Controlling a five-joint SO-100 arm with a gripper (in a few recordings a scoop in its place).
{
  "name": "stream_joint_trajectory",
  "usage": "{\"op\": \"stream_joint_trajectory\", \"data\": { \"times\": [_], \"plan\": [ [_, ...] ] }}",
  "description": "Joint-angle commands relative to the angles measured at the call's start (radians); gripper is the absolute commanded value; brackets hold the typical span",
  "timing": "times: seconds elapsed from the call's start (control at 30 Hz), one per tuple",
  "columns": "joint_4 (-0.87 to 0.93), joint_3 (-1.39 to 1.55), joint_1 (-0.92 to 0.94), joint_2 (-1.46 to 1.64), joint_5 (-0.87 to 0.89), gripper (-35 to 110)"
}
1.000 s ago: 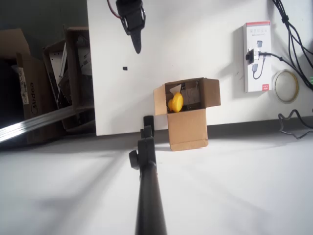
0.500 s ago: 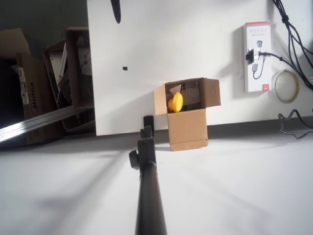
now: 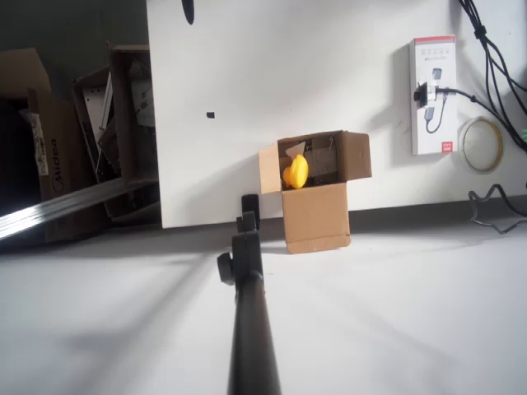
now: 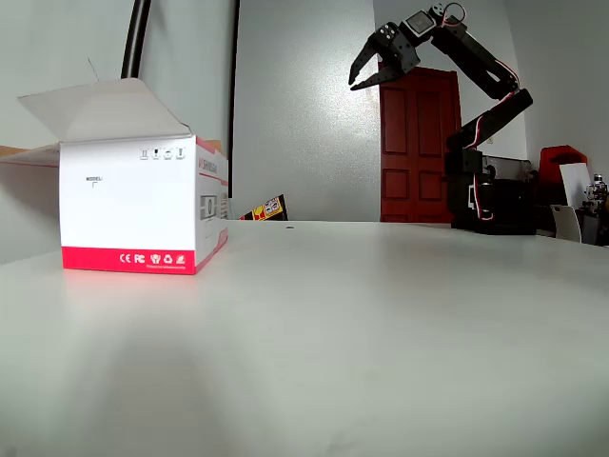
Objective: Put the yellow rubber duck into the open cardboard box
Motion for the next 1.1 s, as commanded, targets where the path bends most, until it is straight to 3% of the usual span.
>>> {"op": "stream_joint_trajectory", "data": {
  "times": [0.0, 0.53, 1.07],
  "plan": [
    [-0.046, 0.077, 0.028, 0.052, -0.009, 0],
    [-0.238, 0.449, 0.075, 0.233, -0.015, 0],
    [-0.284, 0.739, 0.051, 0.494, -0.026, 1]
  ]
}}
